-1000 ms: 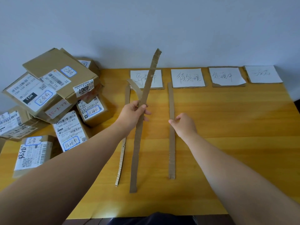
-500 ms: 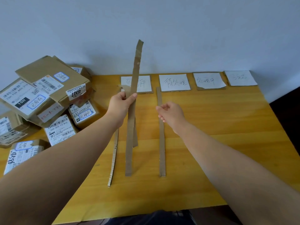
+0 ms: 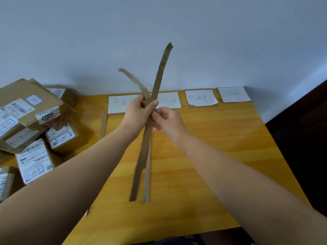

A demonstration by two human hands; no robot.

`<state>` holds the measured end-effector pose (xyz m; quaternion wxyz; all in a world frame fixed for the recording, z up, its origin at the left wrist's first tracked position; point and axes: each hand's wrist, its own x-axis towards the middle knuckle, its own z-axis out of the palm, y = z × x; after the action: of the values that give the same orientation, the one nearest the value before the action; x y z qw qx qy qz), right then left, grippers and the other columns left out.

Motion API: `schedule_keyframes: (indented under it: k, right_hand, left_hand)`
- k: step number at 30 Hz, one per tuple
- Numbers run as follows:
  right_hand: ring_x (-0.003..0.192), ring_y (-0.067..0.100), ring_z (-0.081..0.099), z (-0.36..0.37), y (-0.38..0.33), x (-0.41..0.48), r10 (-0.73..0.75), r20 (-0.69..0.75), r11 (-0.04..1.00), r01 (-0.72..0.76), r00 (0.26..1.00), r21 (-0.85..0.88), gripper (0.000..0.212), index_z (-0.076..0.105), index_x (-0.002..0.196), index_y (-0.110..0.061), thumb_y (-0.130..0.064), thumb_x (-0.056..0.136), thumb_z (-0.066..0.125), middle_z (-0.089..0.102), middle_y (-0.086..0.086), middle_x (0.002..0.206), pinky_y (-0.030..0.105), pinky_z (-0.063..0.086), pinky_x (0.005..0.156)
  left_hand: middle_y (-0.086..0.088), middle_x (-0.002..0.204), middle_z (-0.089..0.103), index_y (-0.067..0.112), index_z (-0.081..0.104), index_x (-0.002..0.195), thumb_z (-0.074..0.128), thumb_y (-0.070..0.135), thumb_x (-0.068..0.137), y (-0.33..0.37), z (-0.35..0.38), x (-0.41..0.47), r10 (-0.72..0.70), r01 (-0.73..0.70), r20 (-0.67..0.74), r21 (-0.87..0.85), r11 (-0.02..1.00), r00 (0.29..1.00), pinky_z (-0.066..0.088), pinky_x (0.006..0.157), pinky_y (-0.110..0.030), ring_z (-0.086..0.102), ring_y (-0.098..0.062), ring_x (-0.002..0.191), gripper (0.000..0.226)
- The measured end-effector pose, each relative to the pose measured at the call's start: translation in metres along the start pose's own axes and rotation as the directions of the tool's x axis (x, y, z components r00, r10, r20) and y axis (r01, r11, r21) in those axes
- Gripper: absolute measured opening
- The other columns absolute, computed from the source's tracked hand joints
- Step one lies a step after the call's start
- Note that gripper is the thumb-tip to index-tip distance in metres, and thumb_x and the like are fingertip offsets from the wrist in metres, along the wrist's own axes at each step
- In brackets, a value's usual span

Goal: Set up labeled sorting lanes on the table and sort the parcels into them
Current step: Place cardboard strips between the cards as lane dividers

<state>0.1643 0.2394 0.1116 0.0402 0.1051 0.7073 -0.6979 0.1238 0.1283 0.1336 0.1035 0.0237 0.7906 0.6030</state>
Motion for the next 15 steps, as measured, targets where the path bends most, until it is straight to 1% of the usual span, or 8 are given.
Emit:
schedule_keyframes:
  k: [1,3,6,8,10,12,13,15]
  right_hand:
    - [0.070,0.017,0.061,-0.011,0.001,0.000,0.002,-0.015,1.000,-0.002,1.000,0.011,0.014,0.062,0.098,-0.003,-0.015,0.097,0.056,0.066,0.005,0.081,0.022,0.052,0.063]
    - [0.071,0.011,0.065,-0.036,0.002,-0.001,0.014,-0.038,1.000,-0.013,0.999,0.007,0.012,0.061,0.100,-0.005,-0.016,0.095,0.059,0.068,0.001,0.082,0.016,0.051,0.059]
    - [0.073,0.010,0.066,-0.069,0.005,-0.001,0.028,-0.051,0.999,-0.029,0.998,-0.024,0.007,0.060,0.094,-0.010,-0.017,0.094,0.060,0.068,0.000,0.083,0.016,0.052,0.060]
    - [0.076,0.012,0.067,-0.090,0.006,-0.001,0.036,-0.045,0.999,-0.037,0.998,-0.025,0.014,0.060,0.098,-0.006,-0.019,0.095,0.058,0.069,0.001,0.085,0.019,0.054,0.064]
    - [0.084,0.017,0.069,-0.107,0.009,0.001,0.039,-0.049,0.997,-0.042,0.998,-0.068,0.021,0.060,0.102,-0.001,-0.021,0.096,0.057,0.071,0.006,0.093,0.022,0.055,0.067]
    - [0.090,0.024,0.068,-0.121,0.010,0.004,0.027,-0.058,0.989,-0.035,0.998,-0.145,0.023,0.059,0.102,0.003,-0.020,0.095,0.058,0.070,0.015,0.100,0.023,0.055,0.066]
    - [0.087,0.026,0.067,-0.127,0.010,0.007,0.022,-0.058,0.984,-0.032,0.998,-0.175,0.022,0.059,0.100,0.003,-0.018,0.095,0.058,0.069,0.017,0.099,0.023,0.054,0.065]
    - [0.075,0.019,0.063,-0.140,0.009,0.011,0.025,-0.052,0.980,-0.035,0.998,-0.198,0.016,0.058,0.094,-0.001,-0.017,0.095,0.058,0.067,0.012,0.089,0.023,0.053,0.062]
  left_hand:
    - [-0.009,0.076,0.059,0.015,0.059,0.086,0.058,0.031,0.094,0.003,0.011,-0.002,-0.016,0.016,0.000,-0.004,1.000,1.000,0.049,0.056,-0.032,0.057,-0.017,0.065,0.017]
    - [-0.002,0.069,0.054,0.012,0.058,0.089,0.049,0.032,0.098,0.009,0.031,-0.004,-0.043,0.043,0.014,0.008,0.999,0.999,0.044,0.049,-0.026,0.050,-0.013,0.057,0.024]
    - [0.000,0.073,0.053,0.009,0.062,0.100,0.041,0.026,0.101,0.013,0.057,-0.007,-0.079,0.079,0.055,-0.009,0.997,0.995,0.044,0.046,-0.024,0.048,-0.012,0.058,0.027]
    - [0.002,0.073,0.054,0.009,0.064,0.101,0.043,0.022,0.100,0.014,0.074,-0.008,-0.056,0.053,0.068,0.048,0.997,0.996,0.044,0.050,-0.025,0.048,-0.012,0.060,0.025]
    - [0.002,0.072,0.055,0.005,0.064,0.099,0.046,0.022,0.099,0.012,0.089,-0.009,-0.033,0.025,0.066,0.117,0.993,0.997,0.044,0.057,-0.025,0.049,-0.013,0.064,0.025]
    - [-0.006,0.075,0.056,-0.001,0.062,0.095,0.047,0.023,0.098,0.010,0.100,-0.009,-0.020,0.012,0.044,0.175,0.984,0.999,0.043,0.064,-0.028,0.050,-0.016,0.069,0.029]
    - [-0.011,0.077,0.056,-0.002,0.060,0.095,0.047,0.024,0.098,0.008,0.104,-0.009,-0.016,0.012,0.018,0.201,0.979,1.000,0.043,0.066,-0.033,0.050,-0.020,0.071,0.029]
    - [-0.017,0.085,0.062,0.004,0.062,0.102,0.048,0.025,0.098,0.005,0.107,-0.006,-0.017,0.030,-0.056,0.236,0.971,0.998,0.049,0.072,-0.039,0.056,-0.026,0.075,0.026]
